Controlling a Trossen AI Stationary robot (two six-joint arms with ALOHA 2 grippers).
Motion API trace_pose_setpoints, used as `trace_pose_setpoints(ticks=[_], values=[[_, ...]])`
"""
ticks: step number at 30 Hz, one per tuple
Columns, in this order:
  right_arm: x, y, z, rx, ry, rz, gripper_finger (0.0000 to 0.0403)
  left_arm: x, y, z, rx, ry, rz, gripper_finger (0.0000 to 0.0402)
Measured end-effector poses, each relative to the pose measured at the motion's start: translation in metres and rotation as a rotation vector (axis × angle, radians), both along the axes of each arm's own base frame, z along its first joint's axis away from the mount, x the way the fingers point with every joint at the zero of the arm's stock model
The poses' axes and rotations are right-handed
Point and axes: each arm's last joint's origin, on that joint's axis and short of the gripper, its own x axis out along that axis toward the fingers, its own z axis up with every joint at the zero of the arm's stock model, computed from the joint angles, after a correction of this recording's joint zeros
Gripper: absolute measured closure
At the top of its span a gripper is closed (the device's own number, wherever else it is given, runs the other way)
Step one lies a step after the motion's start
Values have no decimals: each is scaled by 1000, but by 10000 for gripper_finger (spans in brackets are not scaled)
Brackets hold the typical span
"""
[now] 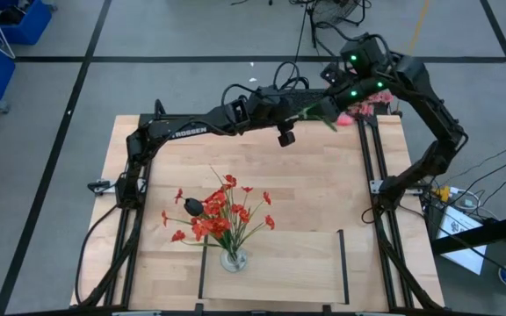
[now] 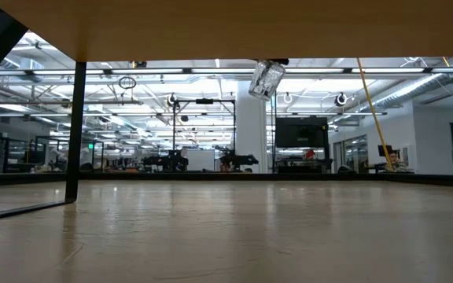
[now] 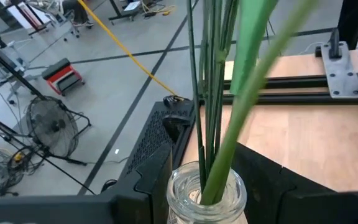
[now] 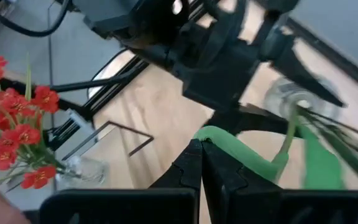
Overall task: Pick and place flowers into a vace then onto a shelf
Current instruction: Put the pink tulip into the transparent vase
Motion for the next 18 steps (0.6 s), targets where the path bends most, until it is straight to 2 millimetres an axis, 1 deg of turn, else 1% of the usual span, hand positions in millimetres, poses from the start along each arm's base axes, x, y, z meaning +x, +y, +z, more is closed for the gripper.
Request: trace_pose_setpoints(ticks=[5,8,11,15,18], values=[[19,-10,-12,7,-13,33,403,0,0,1,-19,-16,0,252],[29,-16,-28,56,-7,53,403,0,0,0,-22,-10,1,252],[36,-21,-48,72,28,49,403,0,1,0,-28,-9,5,252],[42,-28,-71,110,45,16,403,-1,3,-3,-28,10,24,252],[42,-31,-77,97,25,3,403,-2,5,-4,-51,7,37,252]])
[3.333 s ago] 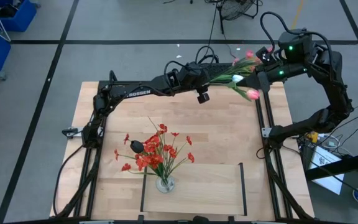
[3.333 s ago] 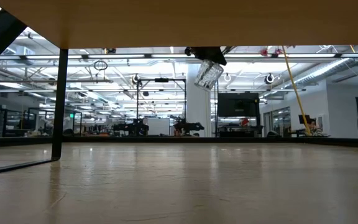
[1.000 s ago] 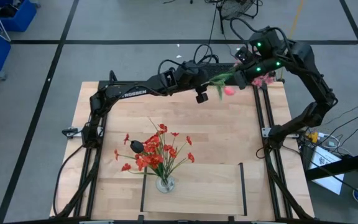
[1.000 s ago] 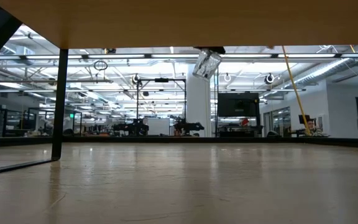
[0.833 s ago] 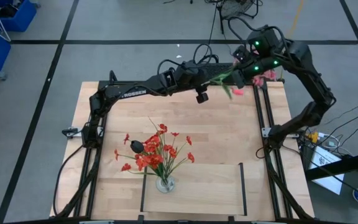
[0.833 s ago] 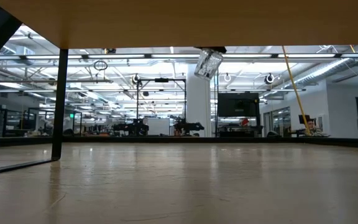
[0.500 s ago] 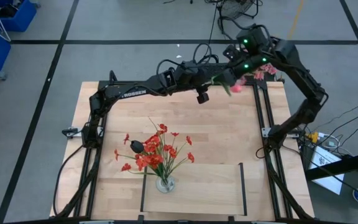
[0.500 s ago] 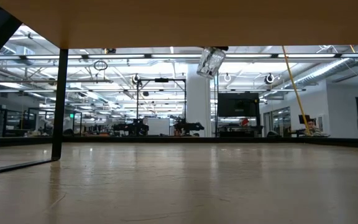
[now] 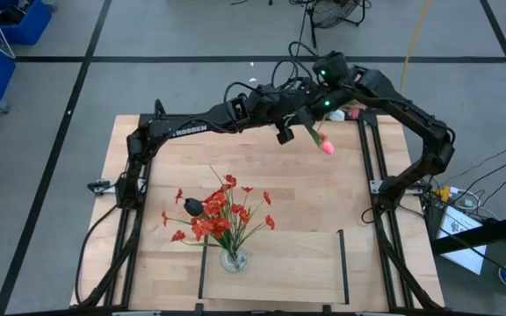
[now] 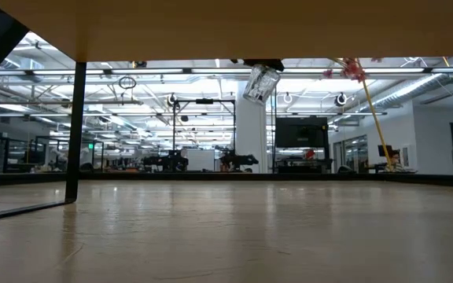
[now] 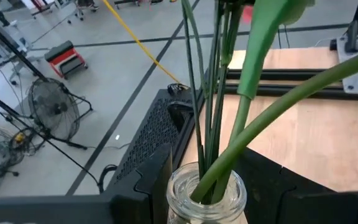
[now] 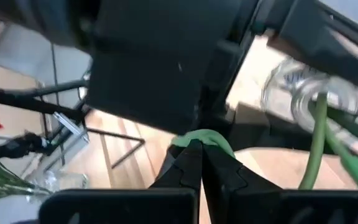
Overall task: Pick and place flowers into a vace then onto a shelf
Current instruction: Put the pink tulip into the transparent vase, then put the transparent vase with flowers on the shelf
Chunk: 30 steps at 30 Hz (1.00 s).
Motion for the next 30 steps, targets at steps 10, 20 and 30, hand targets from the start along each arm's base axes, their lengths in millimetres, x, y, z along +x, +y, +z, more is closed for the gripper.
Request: trace_pose_setpoints(ticks=[10,20,30], values=[[-22,-7,31,-89,-197,-109,369,-6,16,5,-110,-76,-4,252],[-43,-2,64,-219,-368,-200,245,-7,24,9,-135,-149,-9,252],[-53,4,94,-385,-567,-239,187,-5,24,12,-144,-186,-28,252]])
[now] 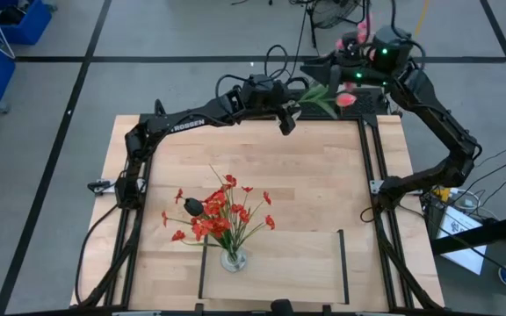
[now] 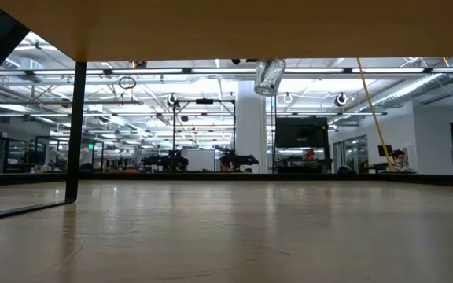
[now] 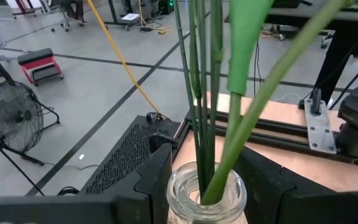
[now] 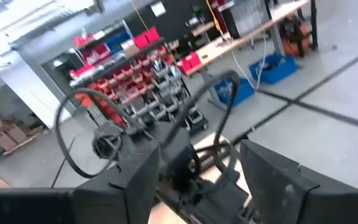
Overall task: Pick and place flowers into a vace then onto a shelf
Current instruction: Put the transparent vase with flowers on the shelf
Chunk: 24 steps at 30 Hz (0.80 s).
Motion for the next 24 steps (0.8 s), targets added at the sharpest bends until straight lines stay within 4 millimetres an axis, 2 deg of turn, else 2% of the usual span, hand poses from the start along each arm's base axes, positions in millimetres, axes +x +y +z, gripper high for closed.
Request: trace_pose_setpoints(ticks=[9,17,20,24], values=[[-16,16,15,-126,-43,11,189,0,2,3,-17,-43,0,252],[-50,49,23,-169,-20,-41,192,-6,13,11,-50,-108,30,252],[-57,62,22,-213,-25,-103,193,-12,21,17,-114,-162,17,252],[-57,69,3,-192,21,-153,193,-18,29,28,-155,-254,-76,252]])
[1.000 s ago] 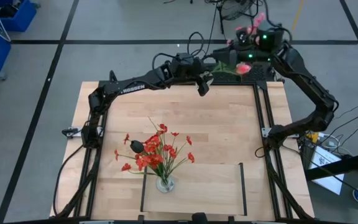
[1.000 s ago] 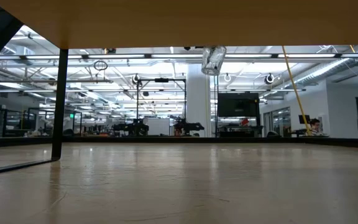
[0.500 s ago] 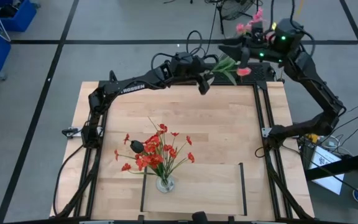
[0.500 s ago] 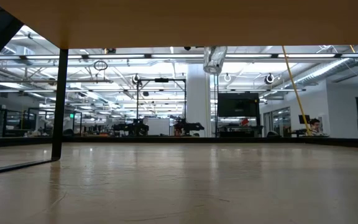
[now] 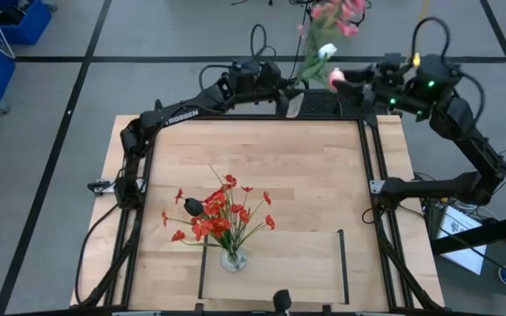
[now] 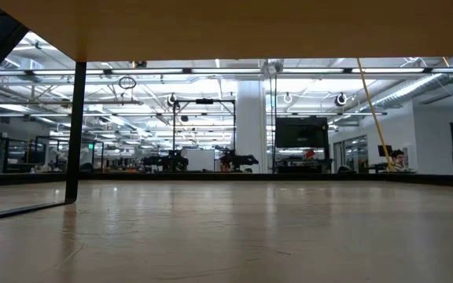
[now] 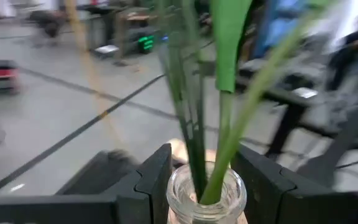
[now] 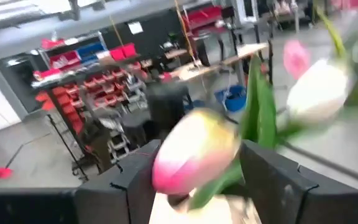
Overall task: Pick and place flowers into a vace then onto a shelf
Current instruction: Put the transparent vase with flowers on the shelf
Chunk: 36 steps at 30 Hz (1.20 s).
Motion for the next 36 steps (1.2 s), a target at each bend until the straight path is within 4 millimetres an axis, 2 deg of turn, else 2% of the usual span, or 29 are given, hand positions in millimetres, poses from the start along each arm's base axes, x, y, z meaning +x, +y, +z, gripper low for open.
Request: trace_pose_setpoints(ticks=[5,7,11,15,20,25,27,31,34,36], values=[[11,-2,-40,82,14,-30,193,-8,-7,19,-57,-95,-218,252],[16,-2,-54,99,-17,-26,193,-10,-9,25,-32,-119,-220,252],[18,1,-69,98,-149,-3,193,-11,-8,27,-11,-130,-237,252],[18,-1,-90,122,-149,-46,193,-15,-19,35,72,-90,-184,252],[14,-3,-99,95,-185,-102,193,-14,-26,33,190,-29,-168,252],[16,-7,-110,99,-149,-157,193,-18,-28,40,257,-29,-141,252],[15,-9,-112,67,-129,-171,193,-20,-29,40,254,-7,-145,252],[14,-17,-122,-6,-49,-248,193,-24,-19,37,238,23,-84,252],[12,-24,-135,-80,38,-313,193,-28,-13,36,206,39,-66,252],[10,-29,-149,-70,83,-364,193,-28,-12,34,188,49,-61,252]])
